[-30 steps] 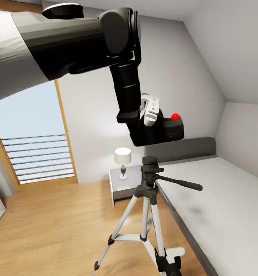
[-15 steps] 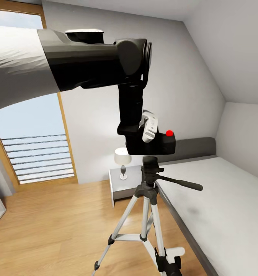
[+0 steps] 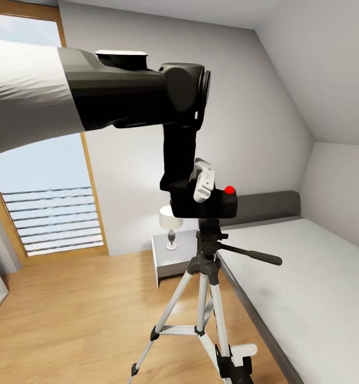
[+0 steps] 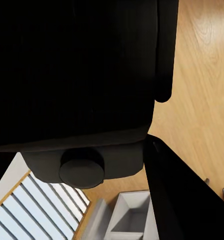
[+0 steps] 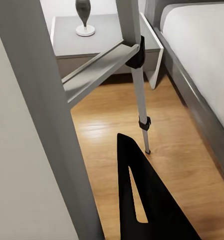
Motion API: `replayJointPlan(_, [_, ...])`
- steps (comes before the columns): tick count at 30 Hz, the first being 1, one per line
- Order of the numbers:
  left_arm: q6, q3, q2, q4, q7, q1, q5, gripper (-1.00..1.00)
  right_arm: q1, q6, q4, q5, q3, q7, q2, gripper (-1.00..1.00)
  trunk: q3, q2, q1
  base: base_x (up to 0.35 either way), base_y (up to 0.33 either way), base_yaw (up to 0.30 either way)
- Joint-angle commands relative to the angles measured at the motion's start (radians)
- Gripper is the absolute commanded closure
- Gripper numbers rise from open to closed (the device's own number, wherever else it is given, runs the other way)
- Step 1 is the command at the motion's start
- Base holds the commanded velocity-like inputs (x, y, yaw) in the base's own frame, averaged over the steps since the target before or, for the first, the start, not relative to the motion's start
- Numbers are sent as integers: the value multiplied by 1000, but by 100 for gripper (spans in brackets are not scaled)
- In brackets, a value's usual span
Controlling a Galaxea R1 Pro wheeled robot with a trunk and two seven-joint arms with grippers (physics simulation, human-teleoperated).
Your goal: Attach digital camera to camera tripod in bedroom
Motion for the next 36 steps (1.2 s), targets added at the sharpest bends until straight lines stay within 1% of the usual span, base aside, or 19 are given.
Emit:
replayJointPlan(1, [7, -3, -3, 0, -2, -1, 4, 100, 0, 7, 14, 33, -15, -3, 0, 100, -1, 0, 1, 0, 0, 0])
replayJointPlan(8, [7, 0, -12, -4, -2, -1, 4, 100, 0, 7, 14, 33, -15, -3, 0, 100, -1, 0, 1, 0, 0, 0])
replayJointPlan(14, [8, 4, -13, -23, -2, -1, 7, 100, 0, 7, 14, 33, -14, -3, 0, 100, -1, 0, 1, 0, 0, 0])
replayJointPlan(17, [8, 4, -12, -33, -2, -1, 16, 100, 0, 7, 14, 33, -15, -3, 0, 100, -1, 0, 1, 0, 0, 0])
replayJointPlan(24, [11, 5, -11, -26, -2, -1, 19, 100, 0, 7, 14, 33, -14, -3, 0, 100, -1, 0, 1, 0, 0, 0])
replayJointPlan(25, [13, 5, -11, -19, -2, 0, 18, 100, 0, 7, 14, 33, -14, -3, 0, 100, -1, 0, 1, 0, 0, 0])
replayJointPlan(30, [14, 5, -12, 71, -2, 0, 17, 100, 0, 7, 14, 33, -14, -3, 0, 100, -1, 0, 1, 0, 0, 0])
replayJointPlan(36, [14, 5, -13, 95, -2, 3, 16, 100, 0, 7, 14, 33, -14, -3, 0, 100, -1, 0, 1, 0, 0, 0])
